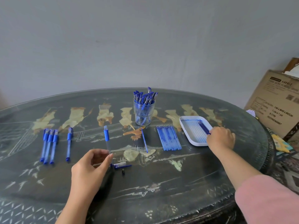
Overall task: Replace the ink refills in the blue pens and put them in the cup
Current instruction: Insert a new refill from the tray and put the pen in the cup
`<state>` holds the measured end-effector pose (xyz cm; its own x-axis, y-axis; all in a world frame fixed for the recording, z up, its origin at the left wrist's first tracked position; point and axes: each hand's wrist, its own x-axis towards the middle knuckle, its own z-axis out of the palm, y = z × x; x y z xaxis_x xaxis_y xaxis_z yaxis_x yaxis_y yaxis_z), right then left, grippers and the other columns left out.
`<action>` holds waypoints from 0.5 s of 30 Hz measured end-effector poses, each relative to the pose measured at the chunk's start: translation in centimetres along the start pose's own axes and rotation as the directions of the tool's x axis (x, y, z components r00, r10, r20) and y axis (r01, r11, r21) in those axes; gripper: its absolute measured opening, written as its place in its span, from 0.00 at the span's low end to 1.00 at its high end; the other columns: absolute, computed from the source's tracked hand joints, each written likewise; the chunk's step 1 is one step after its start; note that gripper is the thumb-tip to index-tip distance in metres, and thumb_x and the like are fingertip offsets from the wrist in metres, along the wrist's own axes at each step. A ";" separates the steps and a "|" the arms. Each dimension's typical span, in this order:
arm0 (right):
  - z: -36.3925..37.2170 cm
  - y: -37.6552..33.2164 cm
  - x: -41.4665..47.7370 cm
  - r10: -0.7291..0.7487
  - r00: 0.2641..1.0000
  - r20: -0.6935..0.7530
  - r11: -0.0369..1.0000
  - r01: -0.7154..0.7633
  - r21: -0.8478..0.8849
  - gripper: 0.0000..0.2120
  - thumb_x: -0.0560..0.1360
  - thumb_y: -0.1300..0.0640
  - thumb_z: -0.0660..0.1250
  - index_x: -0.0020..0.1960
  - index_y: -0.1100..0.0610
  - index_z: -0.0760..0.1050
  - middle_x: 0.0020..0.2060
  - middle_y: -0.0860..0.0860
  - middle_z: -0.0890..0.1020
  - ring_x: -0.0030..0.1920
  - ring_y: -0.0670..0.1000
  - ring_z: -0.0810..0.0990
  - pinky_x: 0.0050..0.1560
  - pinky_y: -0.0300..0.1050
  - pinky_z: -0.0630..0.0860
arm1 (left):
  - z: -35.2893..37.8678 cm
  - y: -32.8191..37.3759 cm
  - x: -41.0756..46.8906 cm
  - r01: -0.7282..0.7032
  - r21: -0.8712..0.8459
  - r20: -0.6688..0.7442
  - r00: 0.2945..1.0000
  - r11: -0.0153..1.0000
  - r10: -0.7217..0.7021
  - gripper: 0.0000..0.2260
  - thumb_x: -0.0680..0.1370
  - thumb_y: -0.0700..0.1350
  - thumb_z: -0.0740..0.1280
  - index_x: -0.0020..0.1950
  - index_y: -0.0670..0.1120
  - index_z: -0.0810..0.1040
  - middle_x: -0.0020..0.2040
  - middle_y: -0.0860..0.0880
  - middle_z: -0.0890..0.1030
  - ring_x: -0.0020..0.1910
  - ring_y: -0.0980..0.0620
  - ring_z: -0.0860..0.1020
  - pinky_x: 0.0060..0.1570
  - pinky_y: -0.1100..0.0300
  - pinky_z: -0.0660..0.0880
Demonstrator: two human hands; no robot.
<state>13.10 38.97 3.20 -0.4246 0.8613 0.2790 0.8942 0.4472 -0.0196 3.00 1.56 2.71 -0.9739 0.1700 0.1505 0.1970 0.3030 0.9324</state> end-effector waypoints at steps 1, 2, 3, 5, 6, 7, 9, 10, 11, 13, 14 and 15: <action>-0.1 -0.1 0.1 0.005 1.000 0.013 1.000 -0.005 -0.010 0.07 0.77 0.56 0.66 0.52 0.56 0.80 0.48 0.53 0.82 0.51 0.54 0.78 0.52 0.47 0.73 | 0.0 0.0 0.0 0.001 0.001 0.002 1.000 1.000 -0.001 0.05 0.72 0.43 0.75 0.44 0.50 0.82 0.40 0.55 0.84 0.42 0.59 0.82 0.42 0.70 0.72; -0.1 -0.2 0.1 0.012 1.000 0.023 1.000 -0.011 -0.018 0.06 0.77 0.56 0.66 0.52 0.56 0.80 0.48 0.53 0.82 0.51 0.55 0.79 0.52 0.47 0.73 | 0.0 0.0 0.0 0.002 0.002 0.003 1.000 1.000 -0.002 0.05 0.72 0.44 0.75 0.44 0.50 0.82 0.40 0.55 0.84 0.42 0.59 0.82 0.42 0.70 0.72; -0.2 -0.4 0.2 0.019 0.999 0.033 1.000 -0.018 -0.024 0.06 0.78 0.56 0.66 0.52 0.56 0.79 0.48 0.54 0.82 0.52 0.55 0.79 0.52 0.47 0.73 | 0.0 0.0 0.0 0.001 0.004 0.002 1.000 1.000 -0.001 0.05 0.72 0.44 0.75 0.44 0.50 0.82 0.40 0.55 0.84 0.42 0.59 0.82 0.42 0.70 0.72; -0.4 -0.6 0.2 0.028 0.998 0.047 0.999 -0.027 -0.029 0.06 0.78 0.57 0.65 0.52 0.57 0.78 0.49 0.54 0.83 0.53 0.56 0.80 0.53 0.47 0.72 | 0.1 0.1 0.0 -0.003 0.006 -0.001 1.000 1.000 0.003 0.05 0.72 0.44 0.76 0.44 0.50 0.82 0.40 0.56 0.84 0.42 0.59 0.82 0.42 0.70 0.71; -0.4 -0.7 0.2 0.029 0.998 0.051 0.999 -0.027 -0.027 0.06 0.78 0.57 0.65 0.53 0.57 0.78 0.49 0.55 0.83 0.53 0.56 0.80 0.53 0.47 0.73 | 0.1 0.1 0.0 -0.004 0.007 -0.002 1.000 1.000 0.004 0.05 0.72 0.44 0.76 0.44 0.50 0.81 0.40 0.56 0.84 0.42 0.60 0.82 0.42 0.70 0.71; -0.4 -0.8 0.3 0.030 0.998 0.054 0.999 -0.029 -0.020 0.07 0.78 0.57 0.65 0.53 0.58 0.78 0.50 0.55 0.83 0.53 0.56 0.80 0.53 0.47 0.73 | 0.1 0.1 0.0 -0.003 0.008 -0.002 1.000 1.000 0.003 0.05 0.72 0.44 0.75 0.44 0.50 0.81 0.40 0.56 0.84 0.41 0.60 0.82 0.42 0.70 0.71; -0.4 -0.9 0.3 0.039 0.997 0.060 0.999 -0.039 0.001 0.07 0.78 0.57 0.66 0.53 0.58 0.78 0.50 0.56 0.83 0.53 0.57 0.80 0.54 0.48 0.74 | 0.1 0.0 0.1 -0.003 0.005 -0.005 1.000 1.000 0.003 0.05 0.72 0.44 0.75 0.44 0.50 0.81 0.40 0.55 0.84 0.41 0.59 0.82 0.42 0.70 0.72; -0.4 -0.9 0.3 0.044 0.997 0.060 0.999 -0.045 0.008 0.07 0.78 0.57 0.66 0.53 0.58 0.79 0.50 0.56 0.83 0.53 0.57 0.80 0.54 0.48 0.74 | 0.1 0.0 0.1 -0.004 0.005 -0.007 1.000 1.000 0.004 0.05 0.72 0.44 0.76 0.44 0.50 0.81 0.40 0.55 0.84 0.42 0.59 0.82 0.43 0.69 0.72; -0.4 -0.9 0.2 0.048 0.997 0.055 0.999 -0.049 0.014 0.07 0.78 0.58 0.66 0.53 0.59 0.79 0.49 0.56 0.83 0.53 0.57 0.80 0.54 0.48 0.74 | 0.1 -0.1 0.2 -0.005 0.004 -0.007 1.000 1.000 0.005 0.05 0.72 0.44 0.76 0.44 0.50 0.82 0.40 0.55 0.84 0.42 0.58 0.82 0.43 0.69 0.72; -0.4 -1.0 0.2 0.053 0.997 0.048 0.998 -0.054 0.017 0.07 0.78 0.58 0.65 0.53 0.59 0.79 0.49 0.56 0.83 0.52 0.57 0.80 0.53 0.49 0.74 | 0.1 -0.1 0.2 -0.010 -0.002 -0.004 1.000 1.000 0.010 0.05 0.72 0.44 0.75 0.44 0.50 0.82 0.40 0.55 0.84 0.42 0.58 0.82 0.43 0.69 0.73; -0.4 -1.1 0.1 0.055 0.998 0.041 0.998 -0.055 0.021 0.07 0.78 0.58 0.65 0.52 0.60 0.79 0.48 0.57 0.82 0.51 0.57 0.80 0.53 0.49 0.74 | 0.1 -0.1 0.1 -0.014 -0.003 -0.003 1.000 1.000 0.014 0.05 0.72 0.44 0.75 0.44 0.50 0.82 0.40 0.55 0.84 0.42 0.59 0.82 0.43 0.69 0.72; -0.4 -1.1 0.0 0.056 0.998 0.029 0.998 -0.057 0.030 0.08 0.78 0.58 0.64 0.52 0.60 0.79 0.48 0.57 0.82 0.51 0.57 0.80 0.53 0.49 0.74 | 0.1 -0.1 0.1 -0.018 0.001 -0.003 1.000 1.000 0.018 0.05 0.72 0.45 0.75 0.44 0.50 0.82 0.40 0.55 0.84 0.42 0.59 0.82 0.42 0.69 0.72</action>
<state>12.12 38.38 3.63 -0.3781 0.8916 0.2493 0.9121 0.4048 -0.0646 2.86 1.63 2.57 -0.9705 0.1727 0.1682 0.2146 0.3005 0.9293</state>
